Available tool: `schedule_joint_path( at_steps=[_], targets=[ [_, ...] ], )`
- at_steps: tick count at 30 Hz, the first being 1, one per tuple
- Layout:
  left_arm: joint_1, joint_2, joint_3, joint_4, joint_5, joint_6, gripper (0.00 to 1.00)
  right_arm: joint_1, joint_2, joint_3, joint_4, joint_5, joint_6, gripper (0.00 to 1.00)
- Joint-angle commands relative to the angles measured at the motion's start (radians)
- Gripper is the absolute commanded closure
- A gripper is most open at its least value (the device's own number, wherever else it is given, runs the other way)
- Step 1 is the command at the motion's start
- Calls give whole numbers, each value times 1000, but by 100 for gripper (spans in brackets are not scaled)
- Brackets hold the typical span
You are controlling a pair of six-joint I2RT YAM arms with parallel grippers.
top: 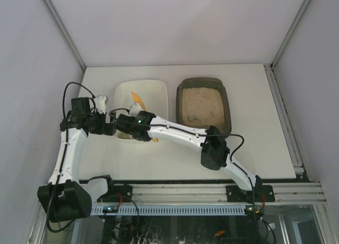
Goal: Clean the litter box
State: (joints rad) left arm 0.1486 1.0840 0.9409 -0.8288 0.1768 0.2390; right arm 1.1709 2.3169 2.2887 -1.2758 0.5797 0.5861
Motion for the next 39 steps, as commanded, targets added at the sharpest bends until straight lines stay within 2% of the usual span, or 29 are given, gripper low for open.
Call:
schedule_joint_path(
  at_steps=[1, 7, 11, 15, 17, 19, 22, 25, 28, 34, 39],
  targets=[
    [18, -36, -37, 28, -7, 16, 0, 0, -56, -21, -118, 154, -19, 100],
    [19, -49, -41, 25, -2, 11, 0, -15, -150, -109, -62, 118, 9, 100],
    [19, -60, 1, 13, 12, -18, 0, -31, -335, -246, 55, 20, -5, 100],
    [6, -23, 75, -3, 127, -93, 0, -121, -597, -502, 139, -221, 2, 100],
    [-47, 39, 131, -23, 166, -136, 0, -197, -716, -634, 158, -365, 4, 100],
    [-138, 94, 200, -33, 135, -187, 0, -286, -817, -760, 165, -501, 3, 100],
    [-279, 156, 307, 17, -4, -370, 0, -451, -904, -861, 129, -691, 9, 100],
    [-354, 189, 365, 111, 7, -535, 0, -587, -868, -877, 9, -830, -9, 100],
    [-419, 246, 431, 186, 9, -668, 0, -658, -787, -876, -56, -945, -31, 100],
    [-470, 426, 583, 202, 35, -784, 0, -758, -616, -861, -85, -1186, -36, 100],
    [-477, 507, 612, 209, 42, -796, 0, -801, -541, -854, -88, -1249, -13, 100]
  ],
)
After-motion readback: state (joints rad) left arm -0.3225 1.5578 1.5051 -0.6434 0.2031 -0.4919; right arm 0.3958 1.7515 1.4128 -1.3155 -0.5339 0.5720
